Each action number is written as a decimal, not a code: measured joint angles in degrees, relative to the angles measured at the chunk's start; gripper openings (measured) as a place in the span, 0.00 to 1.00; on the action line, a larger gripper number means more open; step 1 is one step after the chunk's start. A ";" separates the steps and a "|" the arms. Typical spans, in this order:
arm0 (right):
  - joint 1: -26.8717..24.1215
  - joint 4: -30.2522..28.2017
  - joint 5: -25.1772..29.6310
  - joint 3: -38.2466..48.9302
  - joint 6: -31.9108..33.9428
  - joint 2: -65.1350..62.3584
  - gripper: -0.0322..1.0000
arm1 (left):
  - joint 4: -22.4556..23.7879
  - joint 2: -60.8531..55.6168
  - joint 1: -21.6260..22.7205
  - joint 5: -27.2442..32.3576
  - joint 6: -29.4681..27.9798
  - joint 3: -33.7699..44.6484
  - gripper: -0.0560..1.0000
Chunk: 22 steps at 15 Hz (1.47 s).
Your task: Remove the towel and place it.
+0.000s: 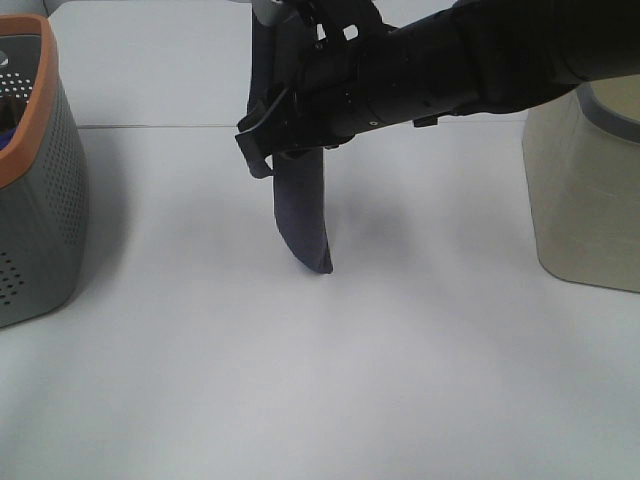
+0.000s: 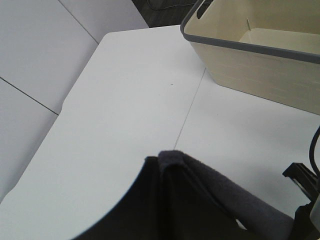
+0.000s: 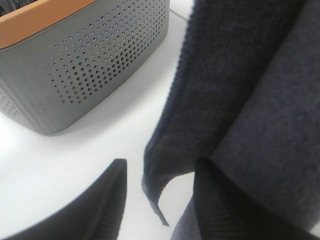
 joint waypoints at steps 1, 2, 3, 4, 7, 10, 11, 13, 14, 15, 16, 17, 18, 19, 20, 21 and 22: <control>0.00 -0.52 0.00 0.17 -0.23 0.00 0.47 | 0.11 0.00 0.00 0.17 0.00 0.00 0.05; 0.00 -1.60 -0.40 0.69 -0.29 0.00 0.47 | 0.29 0.00 0.00 0.29 0.00 0.00 0.05; 0.00 -2.41 -1.32 1.20 -0.29 0.00 0.47 | 0.57 0.00 0.00 0.52 0.00 0.00 0.05; 0.00 -2.98 -2.29 1.38 -0.29 0.00 0.47 | 0.69 0.00 0.00 0.57 0.00 0.00 0.05; 0.00 -3.04 -4.01 1.49 0.00 0.00 0.45 | 0.69 0.00 0.00 0.63 0.00 0.00 0.05; 0.00 -3.04 -6.42 1.49 0.80 0.00 0.44 | 0.74 0.00 0.00 0.74 0.00 0.00 0.05; 0.00 -3.04 -10.60 1.49 1.03 0.00 0.44 | 1.03 0.00 0.00 0.74 0.00 0.00 0.05; -0.06 -2.92 -19.94 1.49 1.49 0.00 0.44 | 1.15 0.00 0.00 0.92 0.00 0.00 0.05; -0.11 -2.29 -22.06 1.49 2.52 0.00 0.44 | 1.15 0.00 0.00 0.92 -0.40 0.00 0.05; -0.11 -1.49 -21.72 1.49 3.32 0.00 0.44 | 1.15 0.00 0.00 0.92 -0.57 0.00 0.05; -0.11 -1.26 -18.56 1.49 4.76 0.00 0.44 | 1.15 0.00 0.00 0.97 -0.63 0.00 0.05; -0.11 -1.20 -14.32 1.49 6.36 0.00 0.44 | 1.15 0.00 0.00 0.97 -0.63 0.00 0.05; -0.11 -1.20 -11.46 1.49 8.02 0.00 0.44 | 1.20 0.00 0.00 0.97 -0.74 0.00 0.05; 0.00 -1.20 -10.03 1.32 9.11 0.06 0.44 | 1.20 0.00 0.00 0.97 -0.74 0.00 0.05; 0.00 -1.20 -9.63 0.57 10.43 0.17 0.44 | 1.20 0.00 0.00 0.97 -0.80 0.00 0.05; 0.00 -1.20 -9.40 -0.40 11.63 0.17 0.44 | 1.20 0.00 0.00 0.97 -0.80 0.00 0.05; 0.00 -1.20 -9.22 -1.66 12.83 0.17 0.44 | 1.20 0.00 0.00 0.97 -0.80 0.00 0.05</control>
